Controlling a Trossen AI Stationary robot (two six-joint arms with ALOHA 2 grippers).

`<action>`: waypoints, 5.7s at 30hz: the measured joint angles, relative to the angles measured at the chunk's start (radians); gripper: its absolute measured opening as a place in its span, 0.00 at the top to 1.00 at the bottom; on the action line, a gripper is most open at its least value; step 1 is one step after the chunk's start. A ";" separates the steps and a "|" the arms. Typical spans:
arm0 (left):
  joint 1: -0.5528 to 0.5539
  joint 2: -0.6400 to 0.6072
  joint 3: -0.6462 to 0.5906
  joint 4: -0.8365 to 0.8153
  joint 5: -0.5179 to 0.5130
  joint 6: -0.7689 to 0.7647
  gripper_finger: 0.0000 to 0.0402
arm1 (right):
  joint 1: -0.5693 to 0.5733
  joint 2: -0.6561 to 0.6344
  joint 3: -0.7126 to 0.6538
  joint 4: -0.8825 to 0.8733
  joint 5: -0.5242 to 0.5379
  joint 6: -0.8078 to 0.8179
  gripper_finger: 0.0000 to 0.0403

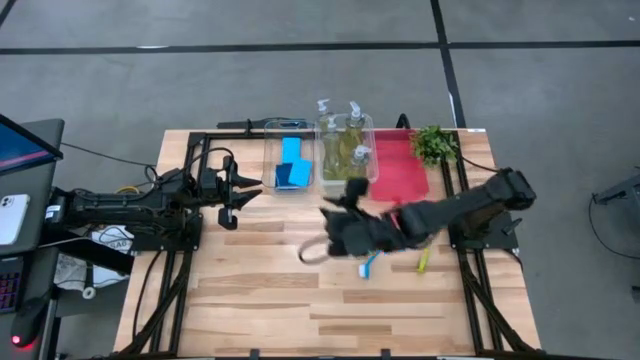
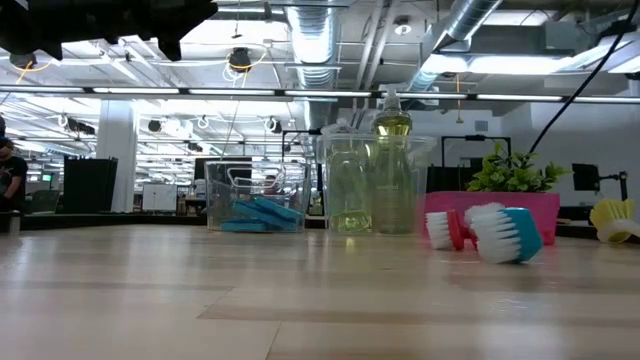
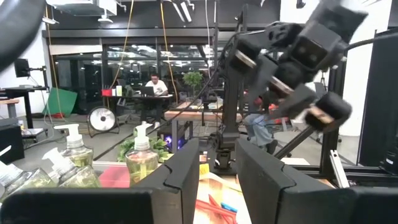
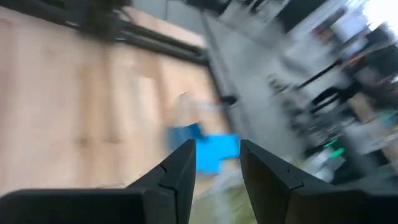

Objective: Pick & Place Kitchen Sink Supplies
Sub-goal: Put the yellow dish brush into the red bin

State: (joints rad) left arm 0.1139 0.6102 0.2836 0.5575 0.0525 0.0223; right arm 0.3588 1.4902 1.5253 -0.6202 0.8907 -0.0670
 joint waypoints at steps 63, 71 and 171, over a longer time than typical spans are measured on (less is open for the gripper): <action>0.000 0.000 0.000 0.003 0.000 0.000 0.74 | 0.207 -0.460 -0.784 -0.733 -0.652 2.070 0.71; 0.000 0.000 -0.001 0.003 0.000 0.000 0.74 | 0.207 -0.334 -0.784 -0.729 -0.681 2.088 0.71; 0.000 0.000 -0.001 0.008 0.000 0.000 0.74 | 0.171 0.065 -0.246 -0.950 -0.718 1.645 0.83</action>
State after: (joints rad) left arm 0.1143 0.6106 0.2825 0.5652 0.0525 0.0219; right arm 0.5298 1.5548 1.2797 -1.5702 0.1731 1.5775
